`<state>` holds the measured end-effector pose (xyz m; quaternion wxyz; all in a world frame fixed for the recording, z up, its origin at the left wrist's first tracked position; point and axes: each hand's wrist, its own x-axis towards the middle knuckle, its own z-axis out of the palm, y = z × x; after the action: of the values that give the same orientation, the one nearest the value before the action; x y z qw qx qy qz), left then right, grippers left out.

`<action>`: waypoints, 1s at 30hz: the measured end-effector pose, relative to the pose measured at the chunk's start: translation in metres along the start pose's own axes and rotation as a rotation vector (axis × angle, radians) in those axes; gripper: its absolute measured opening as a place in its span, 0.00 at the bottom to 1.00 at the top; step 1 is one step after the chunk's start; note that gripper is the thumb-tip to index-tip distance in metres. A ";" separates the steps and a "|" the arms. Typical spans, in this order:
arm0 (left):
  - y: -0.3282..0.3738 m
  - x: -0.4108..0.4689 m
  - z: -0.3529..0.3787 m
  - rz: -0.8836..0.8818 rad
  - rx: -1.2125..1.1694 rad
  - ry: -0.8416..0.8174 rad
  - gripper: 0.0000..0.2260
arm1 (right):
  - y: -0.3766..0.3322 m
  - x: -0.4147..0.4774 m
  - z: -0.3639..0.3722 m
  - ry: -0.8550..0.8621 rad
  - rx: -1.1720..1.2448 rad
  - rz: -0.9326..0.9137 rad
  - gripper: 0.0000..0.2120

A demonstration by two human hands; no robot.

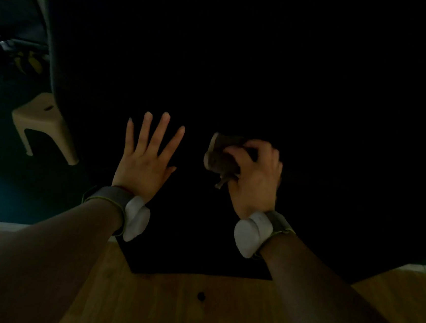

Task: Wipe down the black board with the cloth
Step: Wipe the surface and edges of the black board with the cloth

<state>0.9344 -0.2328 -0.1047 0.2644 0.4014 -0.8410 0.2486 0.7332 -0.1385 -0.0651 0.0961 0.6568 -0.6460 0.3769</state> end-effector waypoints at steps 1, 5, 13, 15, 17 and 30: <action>0.000 0.000 0.001 0.000 0.004 0.009 0.31 | -0.004 0.004 -0.006 0.111 0.026 -0.003 0.18; 0.001 0.001 0.010 -0.001 0.032 0.031 0.31 | -0.012 0.031 -0.014 0.308 0.068 0.009 0.21; 0.000 0.005 0.021 -0.015 0.018 0.078 0.29 | -0.003 0.000 0.039 0.120 -0.054 0.070 0.17; -0.001 0.005 0.025 -0.013 0.019 0.085 0.30 | 0.001 -0.013 0.054 0.050 -0.062 0.089 0.17; -0.002 0.005 0.027 -0.012 0.033 0.087 0.30 | 0.004 -0.021 0.063 0.008 -0.075 0.092 0.16; -0.002 0.002 0.020 -0.023 0.023 0.050 0.31 | 0.006 -0.030 0.076 -0.069 -0.108 0.132 0.11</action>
<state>0.9302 -0.2479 -0.1182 0.2836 0.4075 -0.8265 0.2652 0.7596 -0.1626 -0.1393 0.0838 0.6195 -0.7101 0.3241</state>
